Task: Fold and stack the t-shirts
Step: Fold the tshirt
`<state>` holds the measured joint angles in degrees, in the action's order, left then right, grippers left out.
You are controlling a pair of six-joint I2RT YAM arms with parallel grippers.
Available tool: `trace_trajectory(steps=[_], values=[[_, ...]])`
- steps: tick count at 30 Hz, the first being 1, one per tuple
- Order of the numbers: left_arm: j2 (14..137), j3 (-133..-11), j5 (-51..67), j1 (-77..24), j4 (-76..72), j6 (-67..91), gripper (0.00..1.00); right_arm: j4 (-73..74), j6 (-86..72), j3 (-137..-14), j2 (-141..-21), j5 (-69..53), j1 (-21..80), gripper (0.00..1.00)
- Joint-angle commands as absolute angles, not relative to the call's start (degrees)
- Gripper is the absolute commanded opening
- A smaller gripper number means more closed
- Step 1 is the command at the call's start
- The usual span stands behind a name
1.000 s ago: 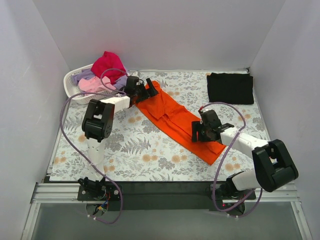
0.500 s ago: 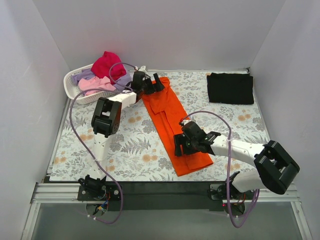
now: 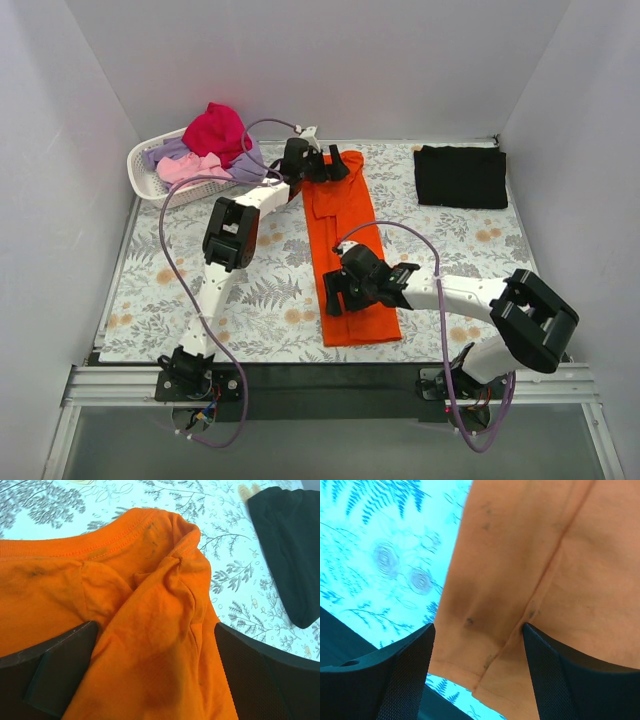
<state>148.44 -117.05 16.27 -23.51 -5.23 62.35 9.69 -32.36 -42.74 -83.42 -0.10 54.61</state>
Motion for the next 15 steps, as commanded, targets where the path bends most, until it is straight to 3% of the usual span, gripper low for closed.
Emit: trace_trajectory(steps=[1,10,15], values=[[153.5,-119.7,18.6,-24.1,1.1,61.3,0.98,5.1,-31.6,-46.5,-84.2,-0.9,55.5,0.65],[155.8,-124.2,22.8,-24.0,-1.7,62.1,0.98,2.9,-28.9,-49.7,-86.0,-0.5,55.5,0.67],[151.4,-120.2,22.9,-23.9,-3.9,62.0,0.98,2.8,-27.3,-49.4,-83.5,3.0,55.5,0.67]])
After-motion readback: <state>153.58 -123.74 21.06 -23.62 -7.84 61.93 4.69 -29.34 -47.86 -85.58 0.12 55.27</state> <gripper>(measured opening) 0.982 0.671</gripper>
